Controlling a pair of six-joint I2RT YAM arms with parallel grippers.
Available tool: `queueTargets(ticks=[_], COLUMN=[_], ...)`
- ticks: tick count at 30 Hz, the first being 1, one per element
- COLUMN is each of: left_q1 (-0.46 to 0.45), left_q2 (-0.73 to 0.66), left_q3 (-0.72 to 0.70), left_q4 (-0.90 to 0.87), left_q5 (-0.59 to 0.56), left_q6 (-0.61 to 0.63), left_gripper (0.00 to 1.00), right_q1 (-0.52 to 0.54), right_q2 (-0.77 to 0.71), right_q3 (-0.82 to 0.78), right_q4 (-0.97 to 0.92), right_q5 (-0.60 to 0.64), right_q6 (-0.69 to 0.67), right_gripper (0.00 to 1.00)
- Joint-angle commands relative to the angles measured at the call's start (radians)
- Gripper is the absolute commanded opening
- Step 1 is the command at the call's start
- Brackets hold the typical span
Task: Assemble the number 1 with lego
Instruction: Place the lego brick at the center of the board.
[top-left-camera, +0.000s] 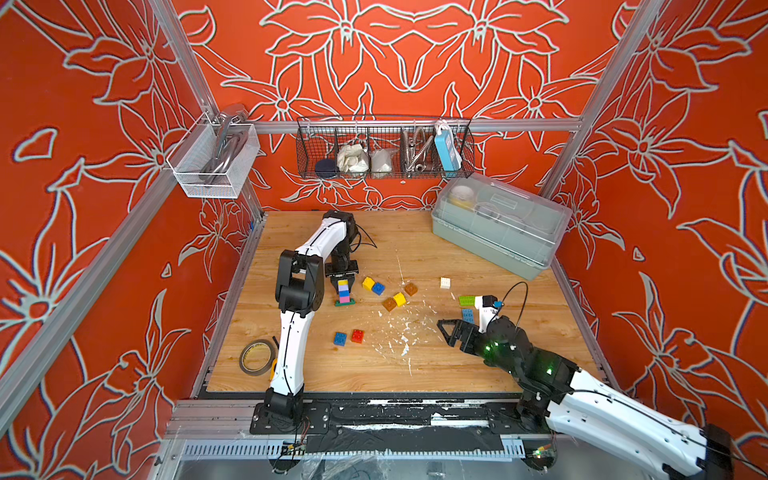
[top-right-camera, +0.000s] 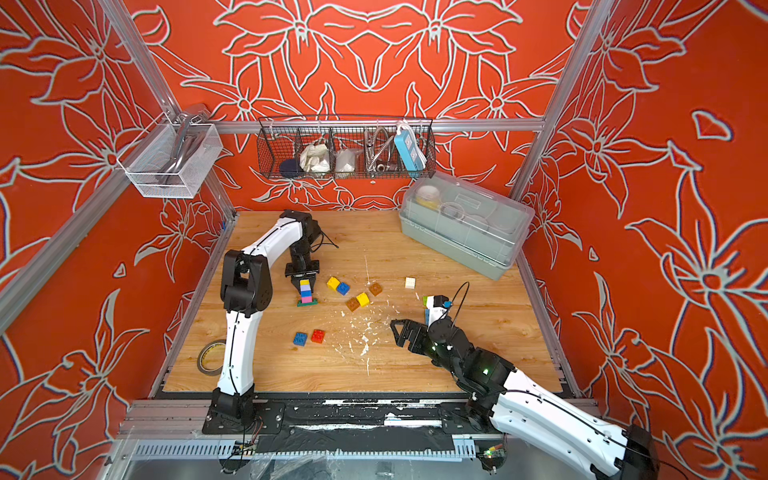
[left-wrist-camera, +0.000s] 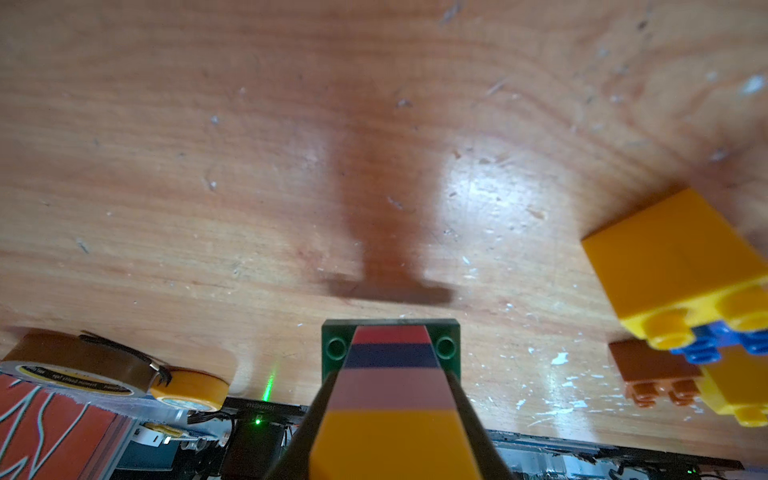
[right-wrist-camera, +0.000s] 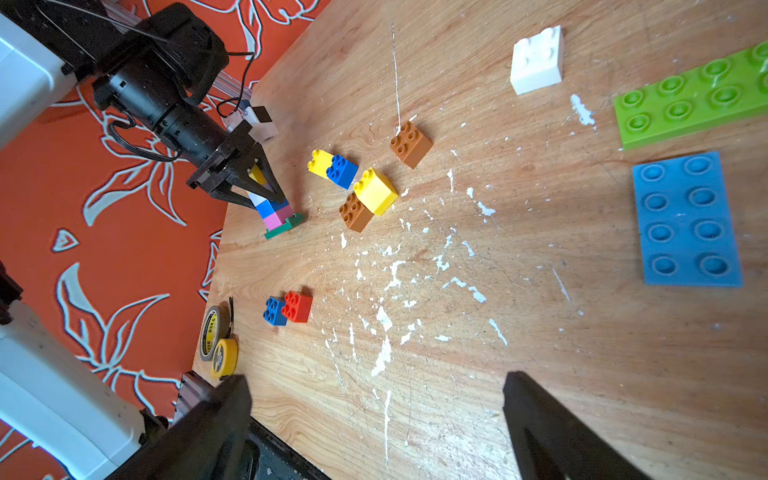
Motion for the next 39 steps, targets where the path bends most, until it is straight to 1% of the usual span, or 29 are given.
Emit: queueTargets(ticks=[1,6,9,16,19,23,25,27,30,32,34,37,39], left_q1=[0.006,0.006,0.006,0.008,0.007,0.009,0.009,0.009,0.009,0.005,-0.01,-0.054,-0.095], left_q2=[0.042,0.071,0.085,0.119,0.141,0.159,0.143,0.118,0.068,0.02,-0.05,-0.187,-0.289], left_q3=[0.003,0.01,0.016,0.068,0.101,0.156,0.178,0.192,0.203,0.181,0.12,-0.056,-0.209], left_q4=[-0.008,0.002,0.011,0.009,0.008,-0.008,-0.008,-0.008,-0.014,-0.004,0.032,0.132,0.228], left_q5=[0.008,0.003,-0.003,-0.036,-0.038,-0.066,-0.07,-0.067,-0.077,-0.075,-0.064,-0.029,0.012], left_q6=[0.021,0.032,0.043,0.069,0.077,0.076,0.069,0.066,0.059,0.046,0.028,-0.022,-0.068], left_gripper=[0.15,0.16,0.19,0.45,0.5,0.54,0.56,0.61,0.66,0.68,0.68,0.66,0.64], right_q1=[-0.009,-0.01,-0.01,-0.01,-0.01,-0.01,-0.009,-0.01,-0.01,-0.01,-0.01,-0.01,-0.01], right_q2=[-0.004,-0.005,-0.001,0.02,0.032,0.045,0.053,0.063,0.083,0.095,0.105,0.118,0.126], right_q3=[-0.003,-0.004,-0.004,-0.002,0.004,0.006,0.007,0.009,0.016,0.02,0.025,0.031,0.033], right_q4=[0.008,0.008,0.007,0.017,0.017,0.02,0.024,0.029,0.029,0.029,0.028,0.025,0.02], right_q5=[-0.004,-0.002,0.002,0.002,0.003,0.005,0.009,0.011,0.009,0.006,0.007,0.009,0.011], right_q6=[-0.005,-0.003,-0.001,0.003,0.003,0.004,0.004,0.004,0.002,0.002,0.005,0.006,0.009], right_gripper=[1.0,1.0,1.0,1.0,1.0,1.0,1.0,1.0,1.0,1.0,1.0,1.0,1.0])
